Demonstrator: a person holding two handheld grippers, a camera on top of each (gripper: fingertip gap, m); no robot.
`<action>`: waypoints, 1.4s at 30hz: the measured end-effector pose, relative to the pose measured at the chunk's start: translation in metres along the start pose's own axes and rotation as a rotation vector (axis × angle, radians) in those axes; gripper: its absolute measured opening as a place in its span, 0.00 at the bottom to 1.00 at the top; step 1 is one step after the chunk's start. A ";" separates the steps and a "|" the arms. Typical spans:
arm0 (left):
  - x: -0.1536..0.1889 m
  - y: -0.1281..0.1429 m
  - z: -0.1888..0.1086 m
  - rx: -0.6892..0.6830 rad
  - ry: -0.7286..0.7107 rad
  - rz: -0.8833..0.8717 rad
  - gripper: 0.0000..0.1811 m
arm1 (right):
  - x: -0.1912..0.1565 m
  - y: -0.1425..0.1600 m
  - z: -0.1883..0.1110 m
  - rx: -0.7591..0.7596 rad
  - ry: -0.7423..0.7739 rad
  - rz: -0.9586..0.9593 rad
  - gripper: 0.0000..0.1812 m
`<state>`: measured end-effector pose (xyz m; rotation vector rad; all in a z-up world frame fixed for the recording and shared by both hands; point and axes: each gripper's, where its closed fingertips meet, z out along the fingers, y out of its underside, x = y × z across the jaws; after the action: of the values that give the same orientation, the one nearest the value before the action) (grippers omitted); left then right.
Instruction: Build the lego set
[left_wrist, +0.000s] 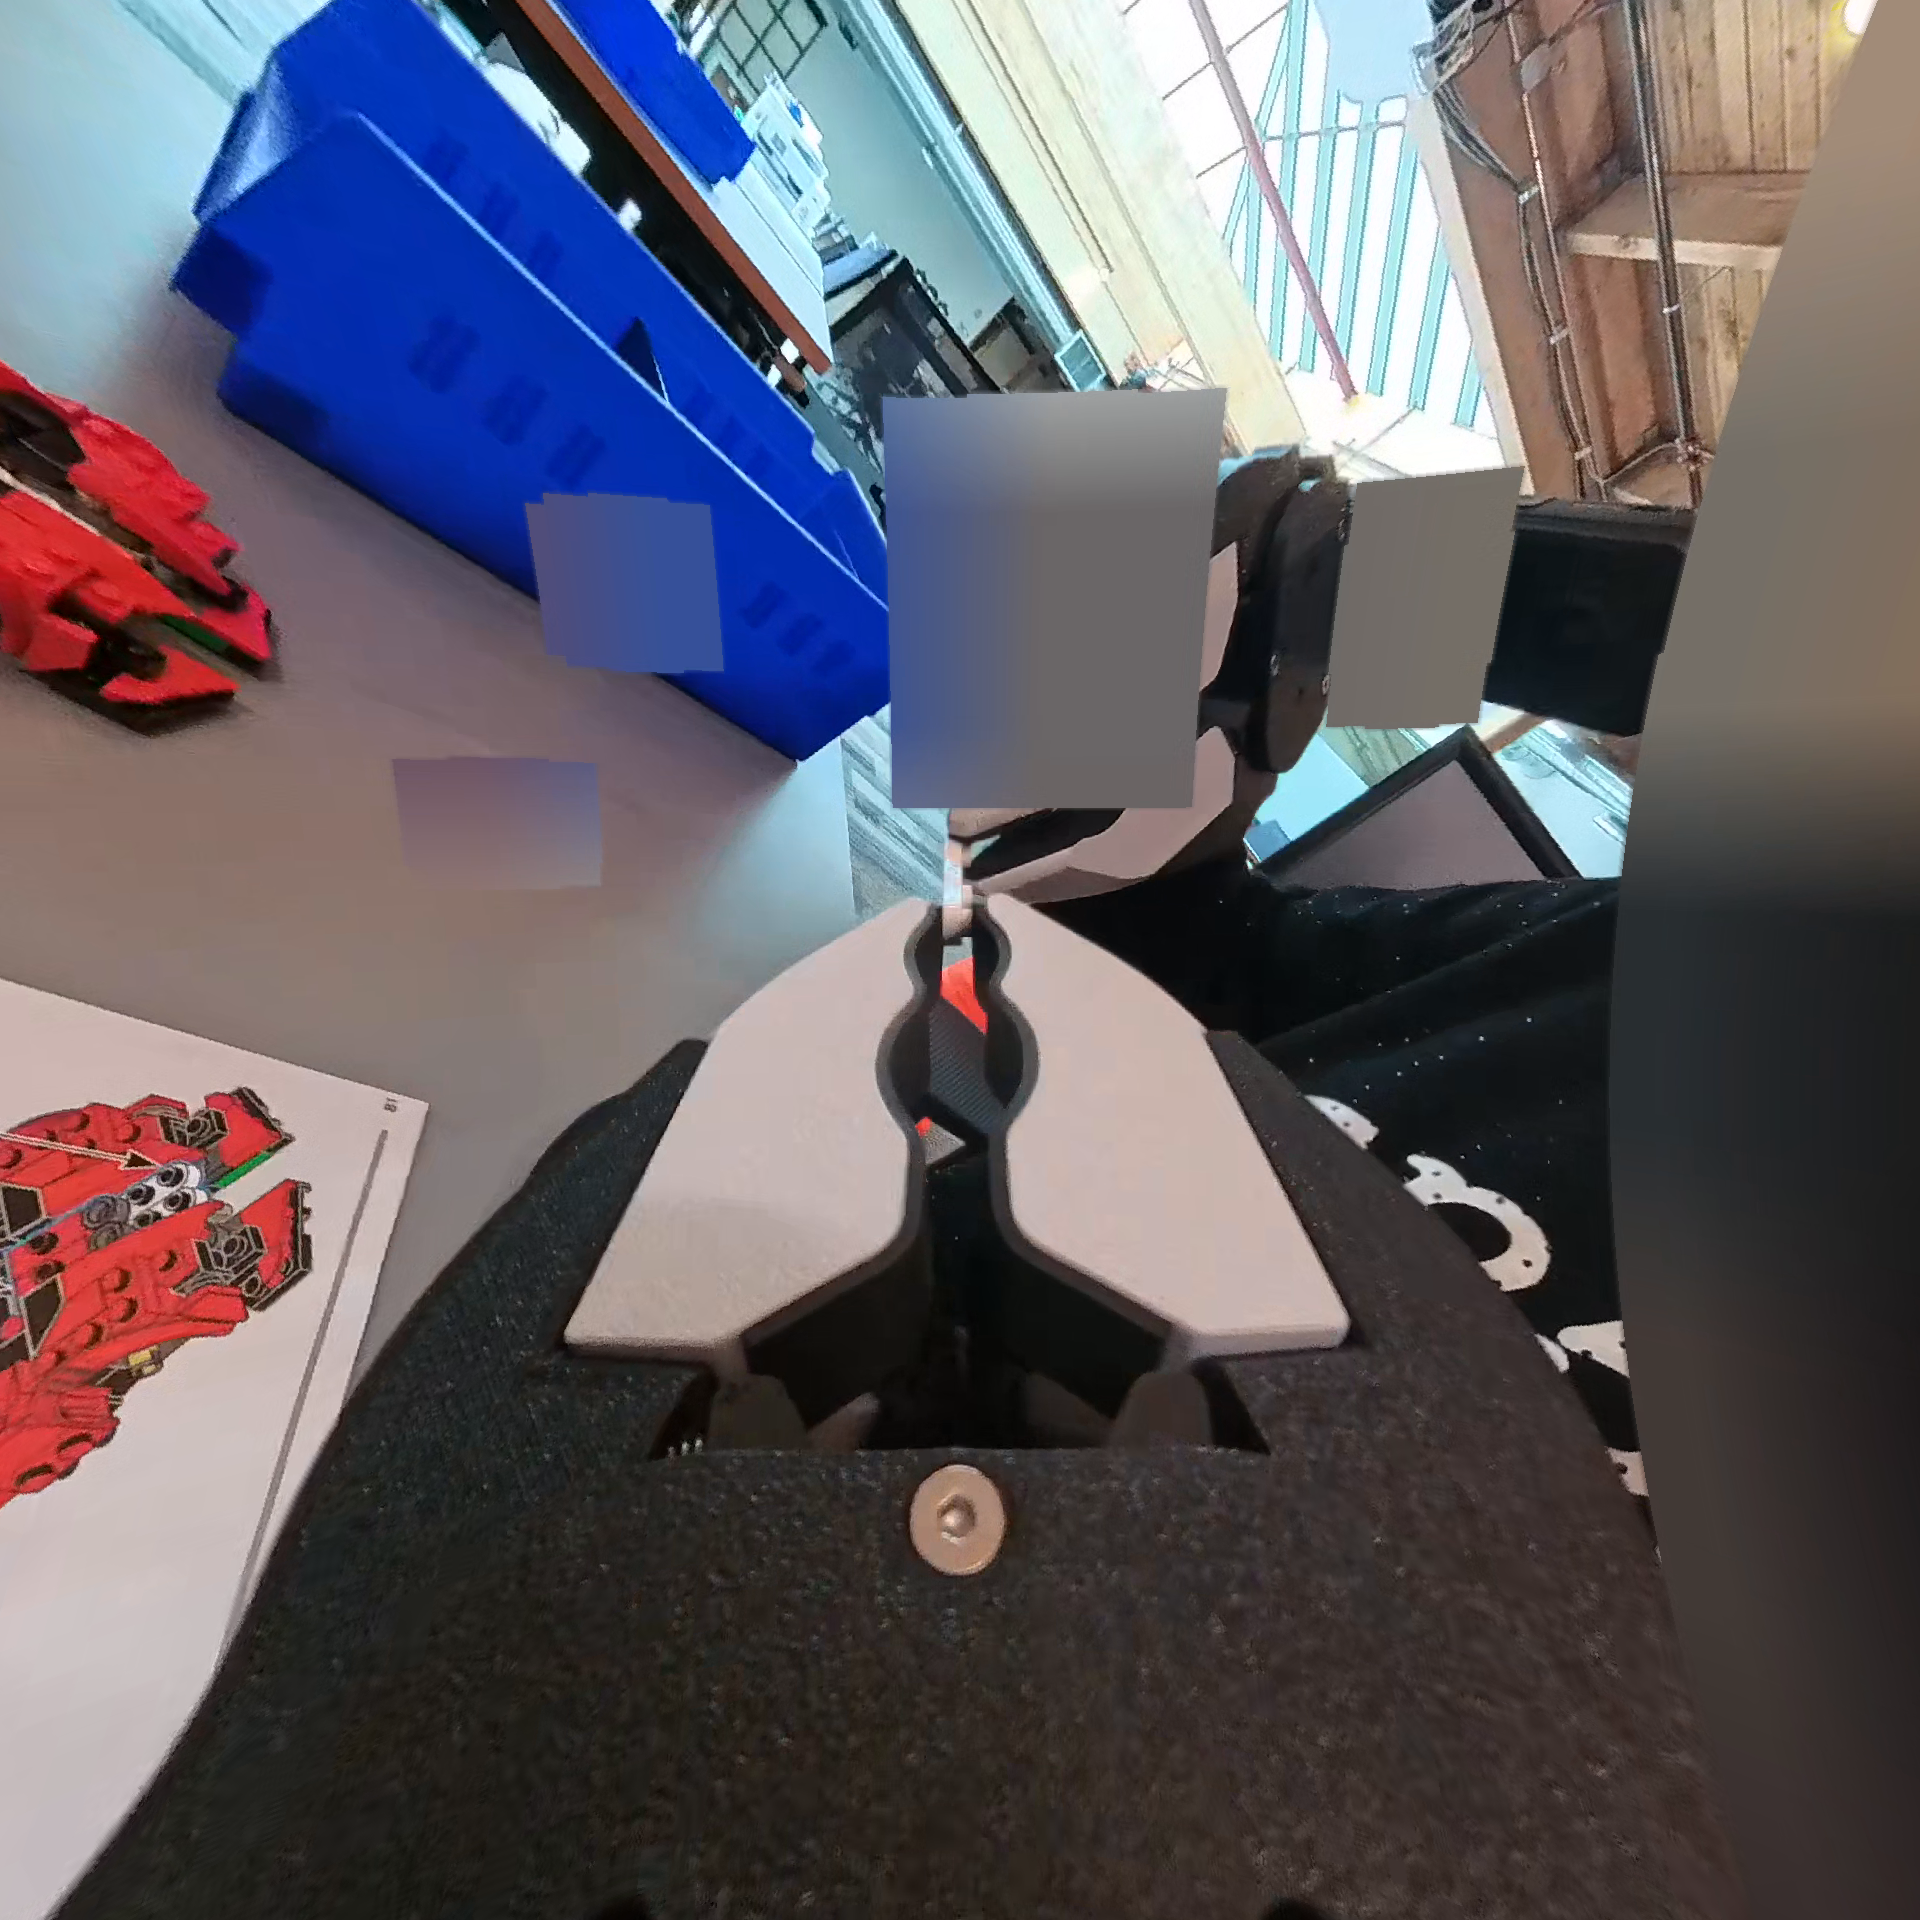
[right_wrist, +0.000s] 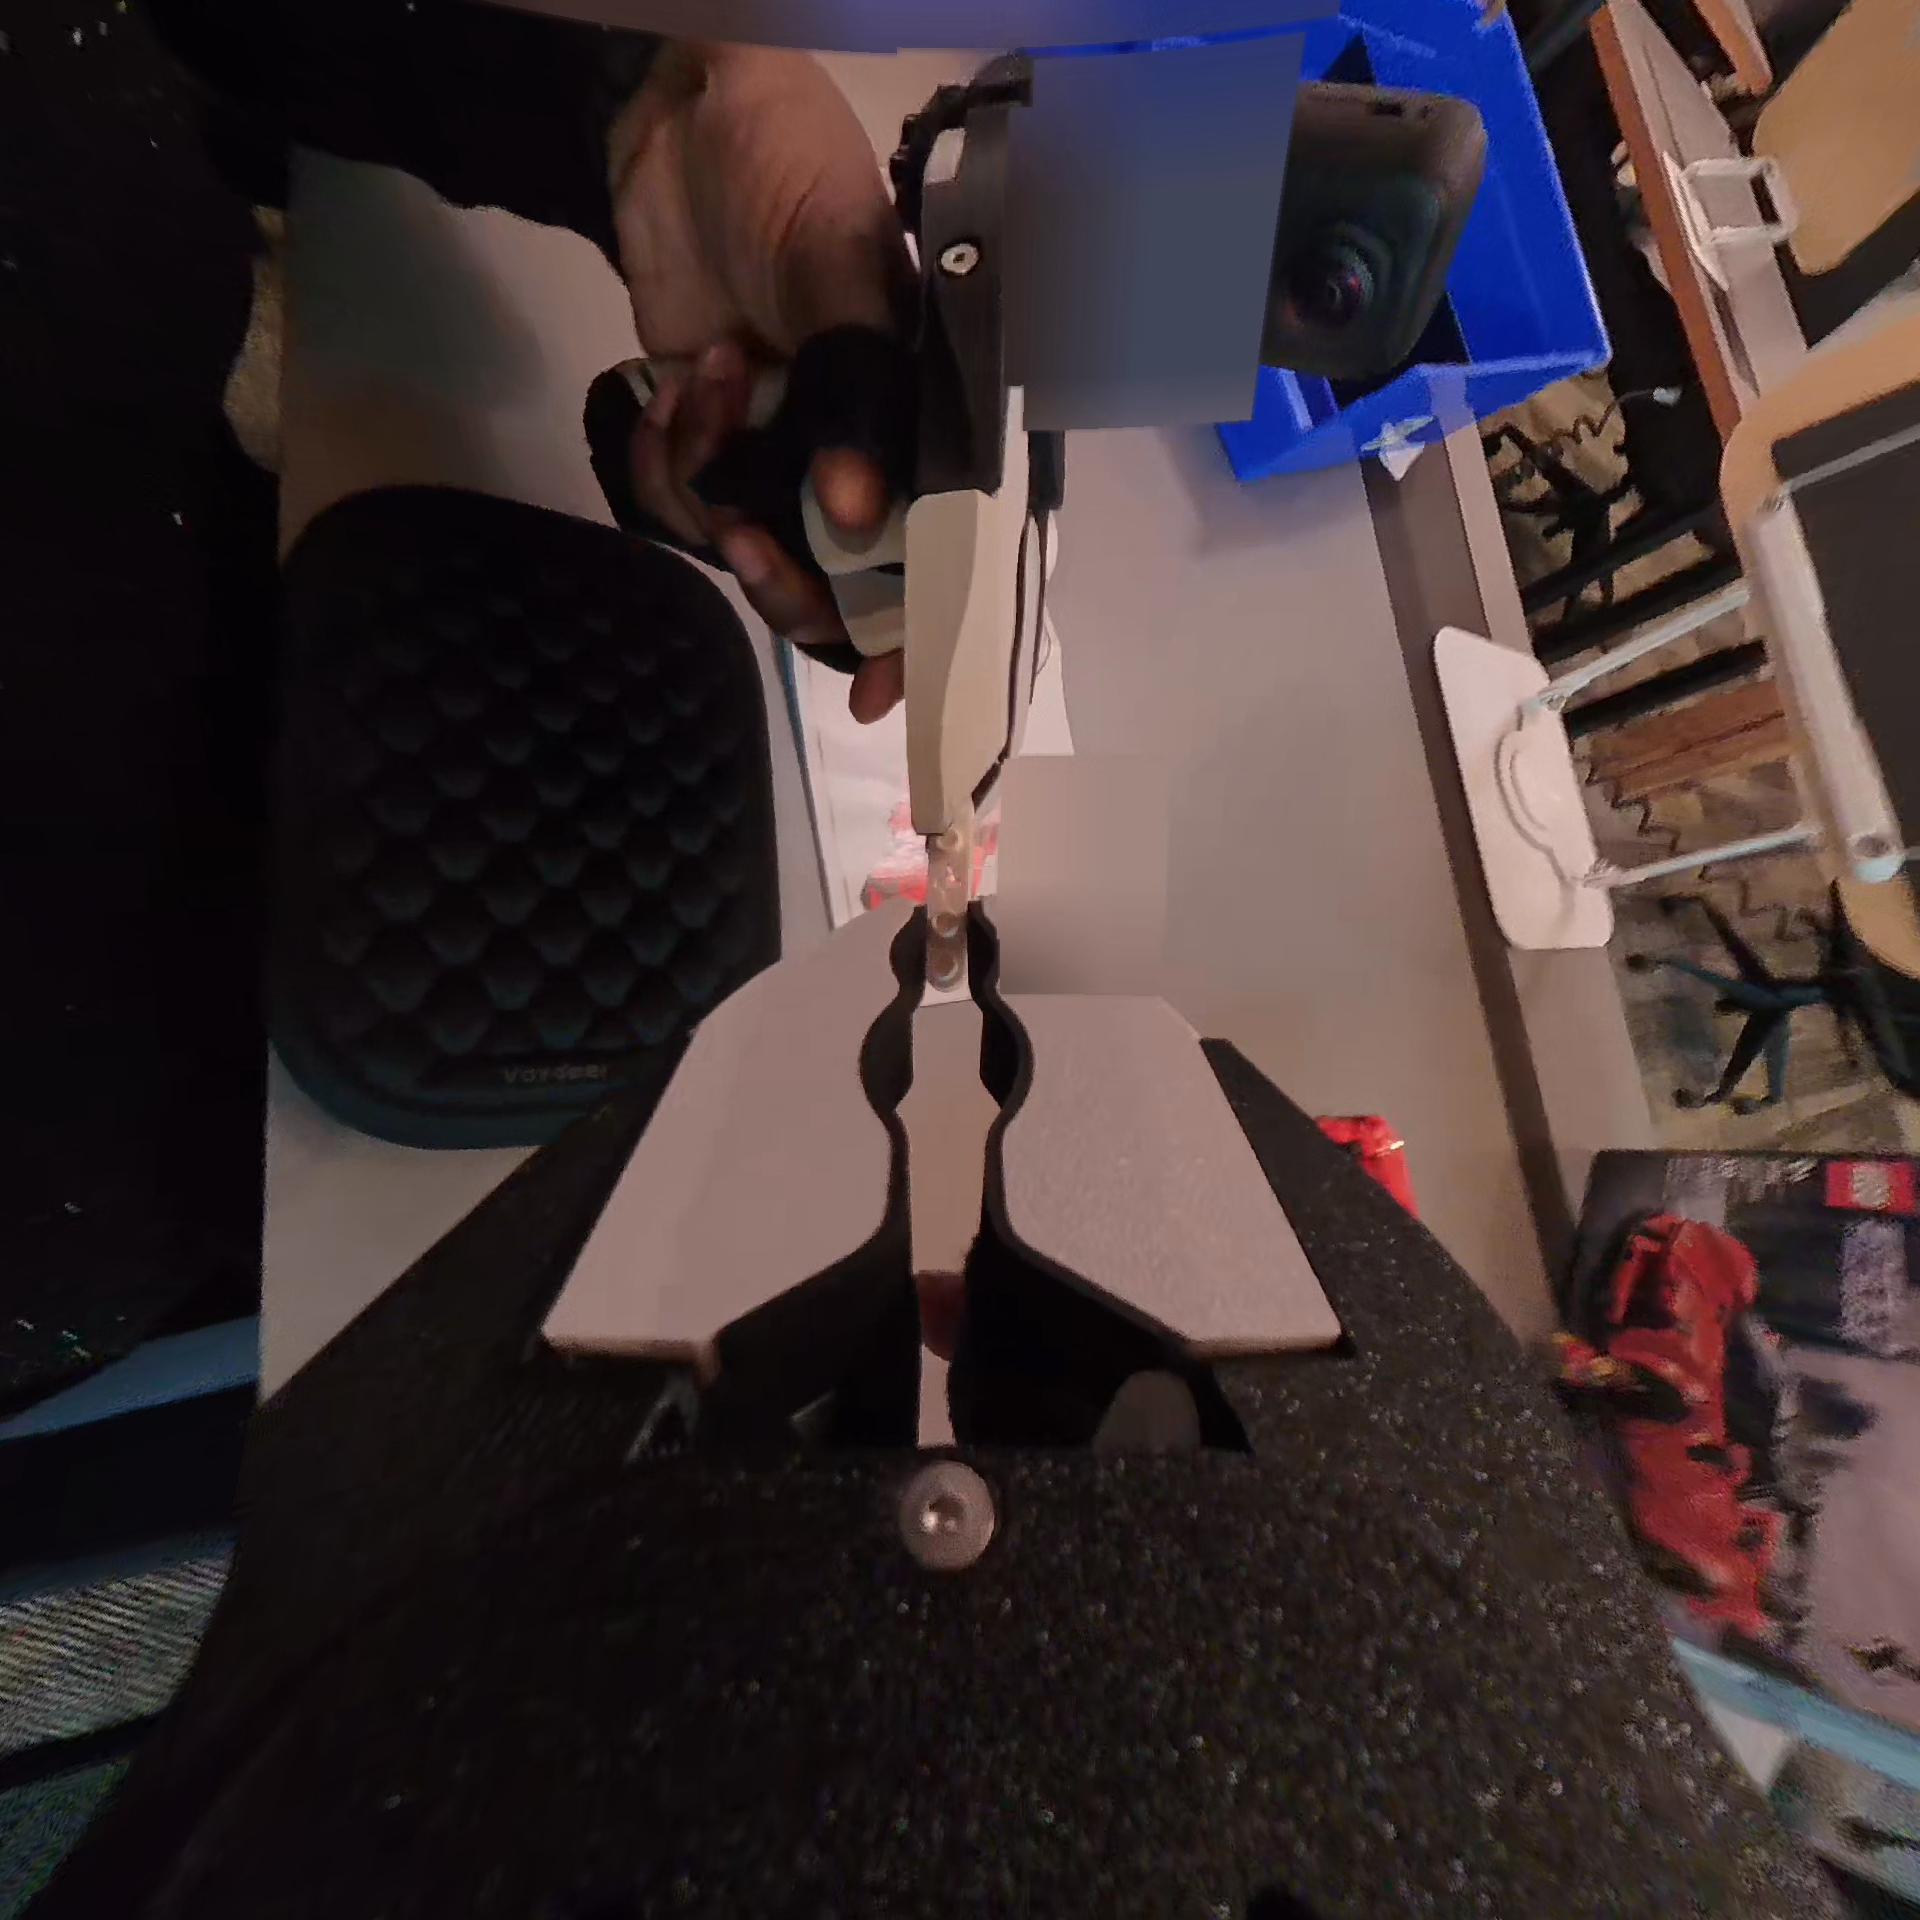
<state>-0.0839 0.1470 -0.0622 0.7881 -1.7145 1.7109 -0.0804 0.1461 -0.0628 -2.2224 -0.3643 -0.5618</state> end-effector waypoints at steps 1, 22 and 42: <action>-0.002 0.002 0.000 -0.014 -0.005 0.001 0.03 | -0.002 0.004 0.001 0.002 0.006 0.069 0.04; -0.080 0.011 -0.082 -0.102 -0.837 0.468 0.22 | -0.012 0.111 0.029 -0.129 0.267 0.925 0.19; -0.021 -0.015 -0.238 0.431 -1.015 0.572 0.14 | 0.116 -0.010 -0.133 1.091 0.747 0.419 0.38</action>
<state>-0.0592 0.3851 -0.0676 1.7009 -2.4060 2.3198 -0.0211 0.0594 0.0796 -0.9005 0.1786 -0.6844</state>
